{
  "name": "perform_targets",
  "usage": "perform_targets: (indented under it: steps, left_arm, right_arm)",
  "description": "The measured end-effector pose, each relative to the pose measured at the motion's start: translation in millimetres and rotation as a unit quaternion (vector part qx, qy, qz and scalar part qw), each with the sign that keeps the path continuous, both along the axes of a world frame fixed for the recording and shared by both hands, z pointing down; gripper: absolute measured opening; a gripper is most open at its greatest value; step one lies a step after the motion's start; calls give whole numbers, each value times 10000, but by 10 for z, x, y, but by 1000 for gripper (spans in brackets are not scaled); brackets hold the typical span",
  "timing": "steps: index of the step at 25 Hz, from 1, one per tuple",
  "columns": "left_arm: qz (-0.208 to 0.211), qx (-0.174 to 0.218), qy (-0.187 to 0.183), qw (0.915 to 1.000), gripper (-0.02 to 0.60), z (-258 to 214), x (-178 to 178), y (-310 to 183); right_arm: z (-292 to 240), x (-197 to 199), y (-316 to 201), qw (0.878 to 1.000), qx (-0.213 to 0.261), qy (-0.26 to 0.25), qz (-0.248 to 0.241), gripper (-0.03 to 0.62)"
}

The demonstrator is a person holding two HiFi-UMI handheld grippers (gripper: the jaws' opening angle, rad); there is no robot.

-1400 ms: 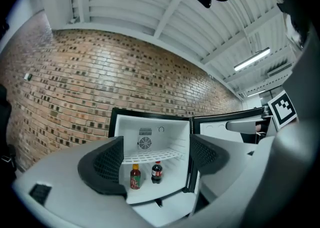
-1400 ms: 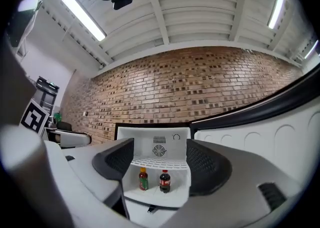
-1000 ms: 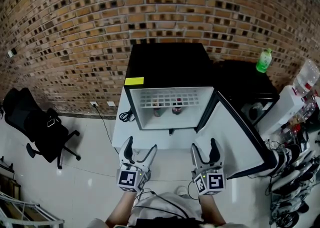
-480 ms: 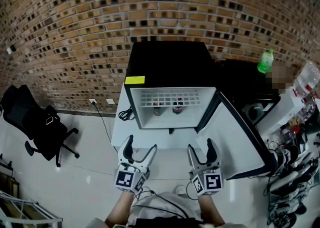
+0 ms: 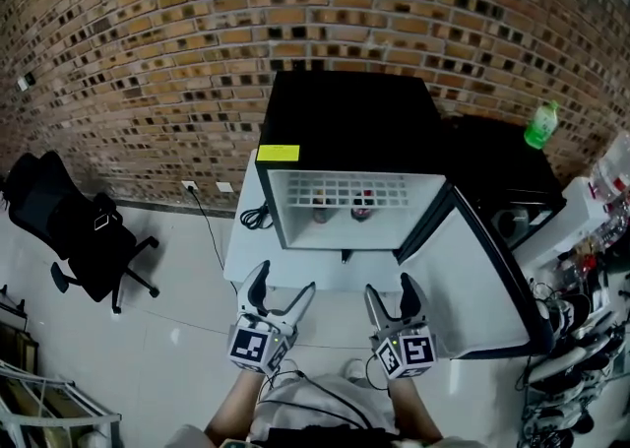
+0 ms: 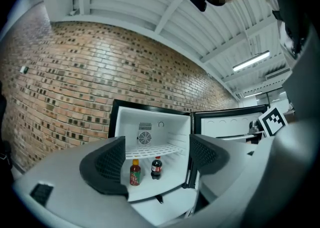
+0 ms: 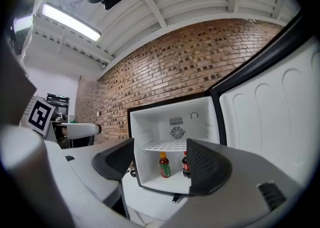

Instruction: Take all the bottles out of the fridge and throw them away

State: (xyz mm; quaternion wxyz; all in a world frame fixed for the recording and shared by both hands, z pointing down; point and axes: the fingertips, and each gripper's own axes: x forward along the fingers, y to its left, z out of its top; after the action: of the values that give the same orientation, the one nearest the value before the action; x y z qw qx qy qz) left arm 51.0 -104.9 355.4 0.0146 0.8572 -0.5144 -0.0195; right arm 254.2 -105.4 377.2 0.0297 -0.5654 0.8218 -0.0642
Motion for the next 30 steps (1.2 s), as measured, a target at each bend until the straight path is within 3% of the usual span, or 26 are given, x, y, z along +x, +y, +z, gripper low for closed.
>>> perform_targets:
  steps: [7,18,22,30]
  left_arm:
    - [-184,-363,130,9991,390,176,-219,-159]
    - [-775,-778,251,9936,390,323,-594,-264]
    - [-1033,-932,226,9900,390,417,-743,-205]
    - [-1332,-1173,18,9841,390,628,-1047,-5]
  right_arm:
    - [661,-407,-571,9969,-458,410,-501,350]
    - [1692,-1291,-2054,9848,-924,1006,-1077,336]
    - [2016,-1367,-2509,9820,-1201,1055,-1008,336]
    - [2146,-1458,-3036,9838,-1249,1103,-654,336]
